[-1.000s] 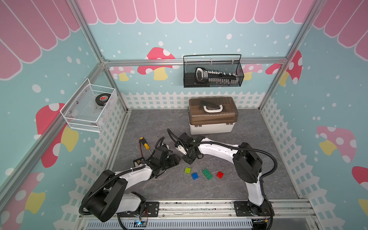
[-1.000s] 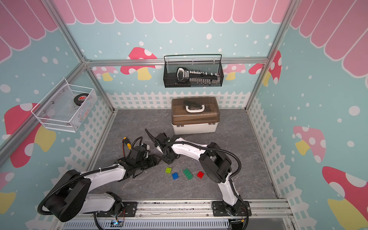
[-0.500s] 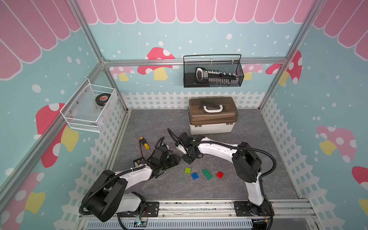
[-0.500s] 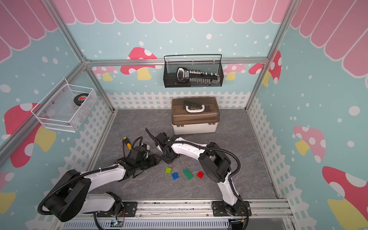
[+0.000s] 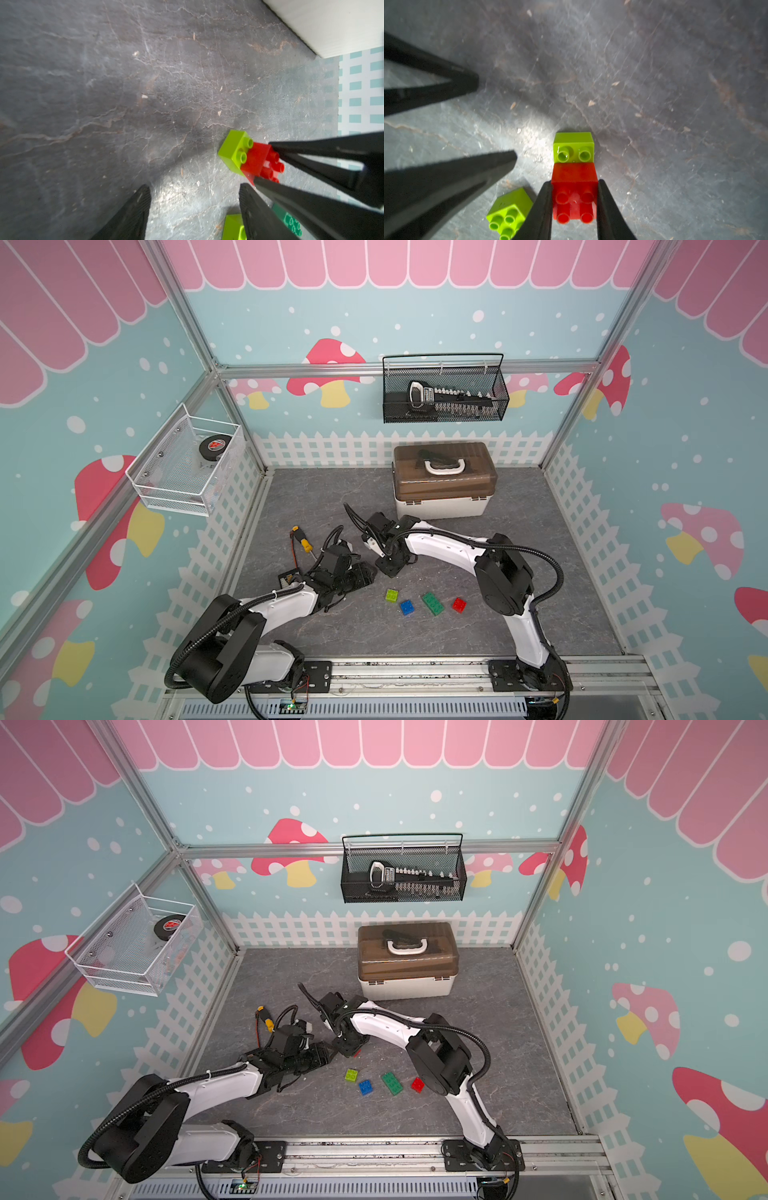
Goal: Assemble the letter y with lego
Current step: Assemble the lego brick with the lego brick, then pick up the lego brick from the center of the board.
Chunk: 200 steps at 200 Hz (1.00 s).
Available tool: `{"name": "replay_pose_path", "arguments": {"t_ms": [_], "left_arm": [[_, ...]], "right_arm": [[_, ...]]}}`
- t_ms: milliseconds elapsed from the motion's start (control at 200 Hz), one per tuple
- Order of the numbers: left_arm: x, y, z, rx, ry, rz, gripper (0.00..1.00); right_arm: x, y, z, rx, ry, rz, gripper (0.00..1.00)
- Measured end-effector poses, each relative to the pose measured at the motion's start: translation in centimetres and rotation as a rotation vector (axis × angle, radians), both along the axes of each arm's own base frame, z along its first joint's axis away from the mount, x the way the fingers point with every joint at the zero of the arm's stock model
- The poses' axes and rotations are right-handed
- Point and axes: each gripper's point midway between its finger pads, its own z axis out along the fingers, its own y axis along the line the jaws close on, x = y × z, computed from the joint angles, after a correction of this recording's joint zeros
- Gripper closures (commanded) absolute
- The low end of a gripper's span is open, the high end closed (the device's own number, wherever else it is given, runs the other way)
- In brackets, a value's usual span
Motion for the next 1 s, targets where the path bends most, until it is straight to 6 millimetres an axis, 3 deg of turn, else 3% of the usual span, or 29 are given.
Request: {"name": "replay_pose_path", "arguments": {"t_ms": [115,190,330,465,660,841,1001], "left_arm": [[-0.2,0.1,0.0,0.004,0.007,0.001,0.3],[-0.5,0.3,0.0,0.009,0.015,0.0,0.3],[-0.7,0.4,0.3,0.011,0.015,0.003,0.3],[-0.8,0.5,0.4,0.013,0.017,0.003,0.3],[-1.1,0.6,0.2,0.019,0.031,0.003,0.3],[-1.5,0.4,0.4,0.014,0.039,-0.01,0.3],[-2.4,-0.6,0.6,0.016,0.046,-0.06,0.3]], "right_arm": [[1.0,0.8,0.1,0.006,-0.013,0.0,0.8],[1.4,1.2,0.2,0.011,-0.019,-0.002,0.73],[1.5,1.0,0.2,0.002,-0.019,-0.001,0.61],[1.5,0.8,0.3,-0.008,-0.025,-0.003,0.56],[1.6,0.4,3.0,0.028,-0.074,-0.013,0.55],[0.1,-2.0,5.8,0.076,-0.123,-0.056,0.57],[-2.7,-5.7,5.6,0.079,-0.112,-0.112,0.57]]}}
